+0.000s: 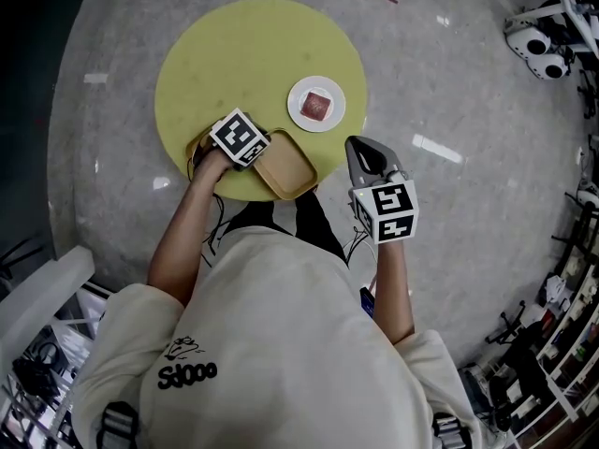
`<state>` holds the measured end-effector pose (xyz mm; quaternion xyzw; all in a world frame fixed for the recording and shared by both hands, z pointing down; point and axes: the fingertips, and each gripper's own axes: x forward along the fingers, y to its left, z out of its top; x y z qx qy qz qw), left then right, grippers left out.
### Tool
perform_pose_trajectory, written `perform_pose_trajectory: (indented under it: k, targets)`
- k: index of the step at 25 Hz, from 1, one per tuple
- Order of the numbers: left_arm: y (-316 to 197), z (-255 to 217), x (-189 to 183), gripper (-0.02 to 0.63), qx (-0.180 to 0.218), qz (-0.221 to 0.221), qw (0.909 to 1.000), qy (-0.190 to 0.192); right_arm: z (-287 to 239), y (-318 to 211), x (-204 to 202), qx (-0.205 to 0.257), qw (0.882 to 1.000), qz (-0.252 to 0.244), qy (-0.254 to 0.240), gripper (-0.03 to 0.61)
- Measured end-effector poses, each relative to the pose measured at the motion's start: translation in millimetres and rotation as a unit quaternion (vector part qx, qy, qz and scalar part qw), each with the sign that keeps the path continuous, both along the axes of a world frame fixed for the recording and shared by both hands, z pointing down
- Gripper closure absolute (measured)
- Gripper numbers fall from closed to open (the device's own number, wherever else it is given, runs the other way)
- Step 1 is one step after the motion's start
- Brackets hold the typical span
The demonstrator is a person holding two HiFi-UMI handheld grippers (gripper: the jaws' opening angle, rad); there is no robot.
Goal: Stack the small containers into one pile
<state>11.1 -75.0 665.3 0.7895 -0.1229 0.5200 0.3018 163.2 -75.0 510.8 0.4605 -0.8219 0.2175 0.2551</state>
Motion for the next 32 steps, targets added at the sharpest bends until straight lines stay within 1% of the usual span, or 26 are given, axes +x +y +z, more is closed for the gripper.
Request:
perform_pose_trajectory:
  k: [3, 10, 15, 18, 21, 23, 26, 32]
  targets:
    - [1.4, -0.3, -1.6, 0.588, -0.011, -0.009, 0.9999, -0.005, 1.7, -0.4, -0.4, -0.001, 1.000, -0.002, -0.003, 0.571]
    - [3.9, 2.8, -6.6, 0.588, -0.007, -0.014, 0.9995, -0.029, 5.2, -0.9, 2.6, -0.003, 1.000, -0.009, -0.016, 0.571]
    - [0.2, 7.0, -6.4, 0.586, 0.014, -0.015, 0.9985, -0.050, 11.0, -2.3, 6.6, -0.009, 0.999, -0.020, -0.025, 0.571]
    - [-3.1, 9.7, -3.8, 0.584, 0.024, -0.022, 0.9981, -0.052, 12.9, -5.6, 8.0, -0.010, 0.999, -0.029, -0.028, 0.571]
    - [-4.3, 13.1, -5.6, 0.557, 0.037, -0.025, 0.9971, -0.061, 13.7, -7.4, 9.2, -0.011, 0.999, -0.035, -0.030, 0.570]
    - [-5.8, 13.0, -6.6, 0.549, 0.042, -0.034, 0.9967, -0.060, 14.1, -7.9, 10.0, -0.011, 0.999, -0.038, -0.031, 0.571]
    - [-10.0, 11.2, -10.2, 0.546, 0.052, -0.060, 0.9956, -0.050, 15.3, -7.9, 9.6, -0.011, 0.999, -0.044, -0.031, 0.571]
    - [-21.9, 0.8, -22.0, 0.543, 0.112, -0.108, 0.9875, -0.025, 12.7, -10.2, 5.1, -0.004, 0.998, -0.054, -0.029, 0.571]
